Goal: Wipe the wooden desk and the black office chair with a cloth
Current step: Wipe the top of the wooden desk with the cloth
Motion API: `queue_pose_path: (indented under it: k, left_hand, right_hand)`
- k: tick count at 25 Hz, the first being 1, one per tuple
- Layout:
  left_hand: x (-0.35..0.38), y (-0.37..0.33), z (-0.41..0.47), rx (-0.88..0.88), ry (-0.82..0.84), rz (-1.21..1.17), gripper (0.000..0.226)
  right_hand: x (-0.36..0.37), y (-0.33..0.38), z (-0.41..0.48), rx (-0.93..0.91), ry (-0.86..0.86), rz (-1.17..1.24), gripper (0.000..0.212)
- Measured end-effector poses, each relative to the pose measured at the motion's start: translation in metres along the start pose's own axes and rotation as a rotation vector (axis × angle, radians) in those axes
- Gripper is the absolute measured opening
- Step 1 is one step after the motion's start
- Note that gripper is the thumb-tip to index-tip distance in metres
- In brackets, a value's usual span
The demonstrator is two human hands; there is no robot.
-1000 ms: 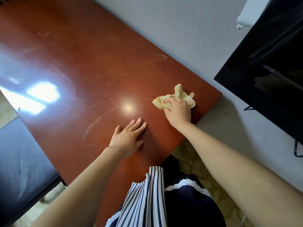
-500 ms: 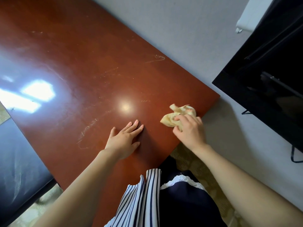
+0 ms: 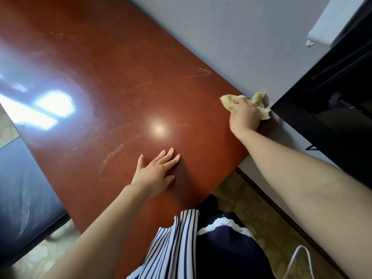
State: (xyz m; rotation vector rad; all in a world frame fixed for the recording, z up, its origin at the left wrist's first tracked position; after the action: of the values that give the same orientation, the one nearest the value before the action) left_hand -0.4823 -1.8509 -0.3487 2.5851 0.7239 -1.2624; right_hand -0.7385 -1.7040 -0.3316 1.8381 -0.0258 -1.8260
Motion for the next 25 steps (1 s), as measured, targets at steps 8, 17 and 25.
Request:
queue_pose_path:
  k: [8,17,25]
  left_hand:
    - [0.0,-0.009,-0.007,-0.045,-0.188,0.152,0.058]
    - [0.038,0.043,-0.064,-0.028,-0.491,-0.06,0.05]
    - [0.097,0.162,-0.102,-1.256,-0.374,-1.252,0.069]
  right_hand:
    - [0.037,0.099,-0.066,-0.622,0.269,0.029,0.027]
    - [0.02,0.096,-0.164,-0.997,0.378,0.223,0.019]
    - [0.05,0.128,-0.087,-0.548,0.316,0.179,0.02]
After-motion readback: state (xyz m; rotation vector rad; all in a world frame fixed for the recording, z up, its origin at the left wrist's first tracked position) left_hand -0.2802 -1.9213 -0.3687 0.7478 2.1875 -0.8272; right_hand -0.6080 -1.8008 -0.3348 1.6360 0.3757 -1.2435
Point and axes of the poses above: each hand's wrist, its own z-axis towards the middle knuckle, its own x-axis out of the palm, y = z × x, the point moved 6 cm from there along z, towards the middle knuckle, and after that the axes turned 12 degrees about -x, right-handed, at the moved point
